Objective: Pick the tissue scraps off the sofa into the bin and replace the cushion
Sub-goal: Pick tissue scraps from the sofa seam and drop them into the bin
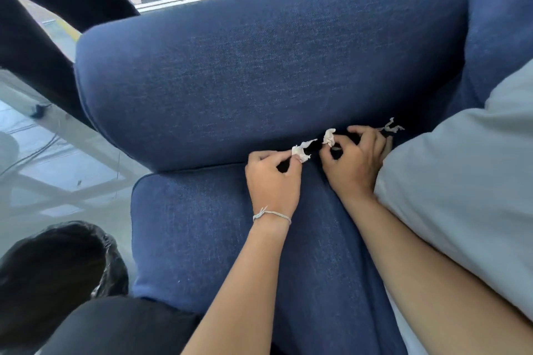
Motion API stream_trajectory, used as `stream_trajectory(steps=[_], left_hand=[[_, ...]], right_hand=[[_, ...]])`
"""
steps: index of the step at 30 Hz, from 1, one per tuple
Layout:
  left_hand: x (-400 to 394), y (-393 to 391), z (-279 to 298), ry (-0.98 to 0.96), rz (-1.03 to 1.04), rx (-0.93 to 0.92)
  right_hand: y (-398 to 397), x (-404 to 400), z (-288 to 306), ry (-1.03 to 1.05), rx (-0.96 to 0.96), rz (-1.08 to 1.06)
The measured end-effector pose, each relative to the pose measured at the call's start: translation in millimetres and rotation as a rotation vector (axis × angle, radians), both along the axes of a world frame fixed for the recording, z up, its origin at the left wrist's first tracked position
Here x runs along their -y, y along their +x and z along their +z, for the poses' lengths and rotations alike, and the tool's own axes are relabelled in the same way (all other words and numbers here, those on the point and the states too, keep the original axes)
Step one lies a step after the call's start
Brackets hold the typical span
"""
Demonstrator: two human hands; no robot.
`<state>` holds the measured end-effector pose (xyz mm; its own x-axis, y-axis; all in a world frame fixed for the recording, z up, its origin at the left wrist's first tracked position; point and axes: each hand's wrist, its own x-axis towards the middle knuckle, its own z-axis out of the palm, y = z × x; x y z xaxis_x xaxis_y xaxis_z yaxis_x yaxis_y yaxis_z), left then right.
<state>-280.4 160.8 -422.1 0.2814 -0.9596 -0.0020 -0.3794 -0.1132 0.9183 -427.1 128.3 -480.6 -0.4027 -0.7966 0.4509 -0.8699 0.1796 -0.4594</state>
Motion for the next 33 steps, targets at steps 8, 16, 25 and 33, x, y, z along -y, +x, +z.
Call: stream_trajectory(steps=[8, 16, 25, 33], left_hand=[[-21, 59, 26, -0.030, 0.015, 0.053], [-43, 150, 46, -0.087, 0.104, 0.187], [-79, 259, 64, -0.097, 0.285, 0.305], [-123, 369, 52, -0.093, 0.416, 0.368]], right_hand=[[46, -17, 25, -0.104, -0.020, 0.115], [119, -29, 45, -0.145, 0.016, 0.301], [233, -43, 67, -0.155, 0.030, 0.524], [346, -67, 87, -0.114, 0.041, 0.726]])
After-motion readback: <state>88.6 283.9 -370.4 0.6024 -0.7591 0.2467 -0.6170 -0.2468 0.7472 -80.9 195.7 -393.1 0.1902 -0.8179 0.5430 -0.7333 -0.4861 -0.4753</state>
